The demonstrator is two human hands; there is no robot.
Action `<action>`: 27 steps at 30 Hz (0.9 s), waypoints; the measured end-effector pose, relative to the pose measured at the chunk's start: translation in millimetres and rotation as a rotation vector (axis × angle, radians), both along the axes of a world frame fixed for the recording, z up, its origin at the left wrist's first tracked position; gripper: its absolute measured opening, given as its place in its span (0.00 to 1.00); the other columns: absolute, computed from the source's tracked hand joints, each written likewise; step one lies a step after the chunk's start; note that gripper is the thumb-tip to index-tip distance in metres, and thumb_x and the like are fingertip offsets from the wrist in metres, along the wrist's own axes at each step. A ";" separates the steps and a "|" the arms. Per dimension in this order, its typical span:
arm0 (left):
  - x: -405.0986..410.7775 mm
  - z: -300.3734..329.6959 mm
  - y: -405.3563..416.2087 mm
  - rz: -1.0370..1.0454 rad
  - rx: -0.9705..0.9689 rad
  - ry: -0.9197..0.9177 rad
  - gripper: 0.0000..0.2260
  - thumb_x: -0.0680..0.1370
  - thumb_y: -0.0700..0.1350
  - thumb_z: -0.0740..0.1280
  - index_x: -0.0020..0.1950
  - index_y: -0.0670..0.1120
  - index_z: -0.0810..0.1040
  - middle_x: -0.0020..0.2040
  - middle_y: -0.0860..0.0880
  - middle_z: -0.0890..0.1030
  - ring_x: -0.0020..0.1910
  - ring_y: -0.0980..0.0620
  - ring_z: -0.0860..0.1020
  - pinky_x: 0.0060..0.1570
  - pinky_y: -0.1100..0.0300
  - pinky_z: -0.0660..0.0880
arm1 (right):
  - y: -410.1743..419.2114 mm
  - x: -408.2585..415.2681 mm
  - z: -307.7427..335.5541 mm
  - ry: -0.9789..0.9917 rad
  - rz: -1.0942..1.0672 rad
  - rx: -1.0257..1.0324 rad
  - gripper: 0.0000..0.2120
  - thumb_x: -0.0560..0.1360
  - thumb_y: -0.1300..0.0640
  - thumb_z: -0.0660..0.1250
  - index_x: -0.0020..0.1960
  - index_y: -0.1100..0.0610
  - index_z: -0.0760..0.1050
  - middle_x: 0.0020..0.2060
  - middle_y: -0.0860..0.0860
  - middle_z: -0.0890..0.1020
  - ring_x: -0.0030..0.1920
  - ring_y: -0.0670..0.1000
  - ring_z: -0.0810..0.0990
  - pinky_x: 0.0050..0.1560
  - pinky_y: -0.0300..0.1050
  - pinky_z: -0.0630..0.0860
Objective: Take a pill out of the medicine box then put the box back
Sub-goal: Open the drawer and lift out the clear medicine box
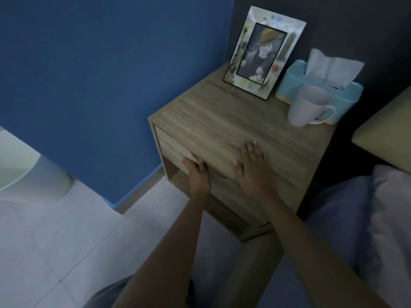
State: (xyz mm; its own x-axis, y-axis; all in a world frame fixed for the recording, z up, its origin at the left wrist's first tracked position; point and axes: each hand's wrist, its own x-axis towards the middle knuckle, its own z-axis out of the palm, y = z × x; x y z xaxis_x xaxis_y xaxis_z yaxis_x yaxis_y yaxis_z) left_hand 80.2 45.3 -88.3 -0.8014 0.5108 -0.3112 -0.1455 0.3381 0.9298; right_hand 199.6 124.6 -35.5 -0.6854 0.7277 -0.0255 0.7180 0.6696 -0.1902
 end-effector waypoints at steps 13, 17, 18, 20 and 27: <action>6.8 -4.1 -30.7 0.084 0.053 -0.038 0.29 0.82 0.53 0.49 0.78 0.47 0.39 0.79 0.44 0.50 0.76 0.44 0.55 0.72 0.53 0.53 | 1.9 0.2 -2.3 -0.013 0.004 0.006 0.28 0.82 0.46 0.43 0.78 0.59 0.46 0.79 0.54 0.50 0.79 0.52 0.46 0.78 0.52 0.45; 9.5 -9.5 -59.1 0.127 0.095 -0.027 0.28 0.82 0.54 0.49 0.78 0.49 0.41 0.78 0.44 0.57 0.74 0.43 0.60 0.67 0.57 0.58 | 2.5 -0.9 -1.3 -0.030 0.004 0.007 0.28 0.82 0.47 0.44 0.78 0.59 0.47 0.79 0.54 0.51 0.79 0.52 0.47 0.78 0.52 0.45; 10.3 -10.2 -65.6 0.144 0.107 -0.033 0.28 0.82 0.55 0.49 0.78 0.50 0.41 0.77 0.44 0.58 0.74 0.43 0.60 0.65 0.58 0.58 | 2.5 -0.9 -1.0 -0.030 0.004 0.008 0.28 0.82 0.47 0.44 0.78 0.59 0.48 0.79 0.55 0.51 0.79 0.52 0.47 0.78 0.52 0.46; 11.6 -11.0 -77.8 0.179 0.118 -0.053 0.28 0.82 0.56 0.49 0.78 0.51 0.41 0.77 0.45 0.59 0.74 0.44 0.61 0.63 0.59 0.58 | 2.4 -0.6 0.1 -0.032 0.007 0.010 0.28 0.82 0.48 0.44 0.78 0.59 0.48 0.79 0.55 0.52 0.79 0.53 0.47 0.78 0.52 0.46; 14.1 -13.4 -114.6 0.228 0.105 -0.008 0.28 0.82 0.57 0.48 0.78 0.50 0.43 0.78 0.47 0.57 0.75 0.46 0.59 0.65 0.62 0.56 | 1.7 -1.0 1.8 -0.036 0.002 0.012 0.27 0.82 0.49 0.44 0.78 0.59 0.48 0.79 0.55 0.52 0.79 0.53 0.47 0.78 0.52 0.45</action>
State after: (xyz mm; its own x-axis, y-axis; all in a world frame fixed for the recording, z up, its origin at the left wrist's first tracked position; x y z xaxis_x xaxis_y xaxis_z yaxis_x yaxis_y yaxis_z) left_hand 94.3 -69.3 -101.7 -0.8974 0.3468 -0.2728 -0.2146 0.1972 0.9566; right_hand 198.5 126.3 -33.7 -0.6857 0.7267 -0.0415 0.7229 0.6732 -0.1560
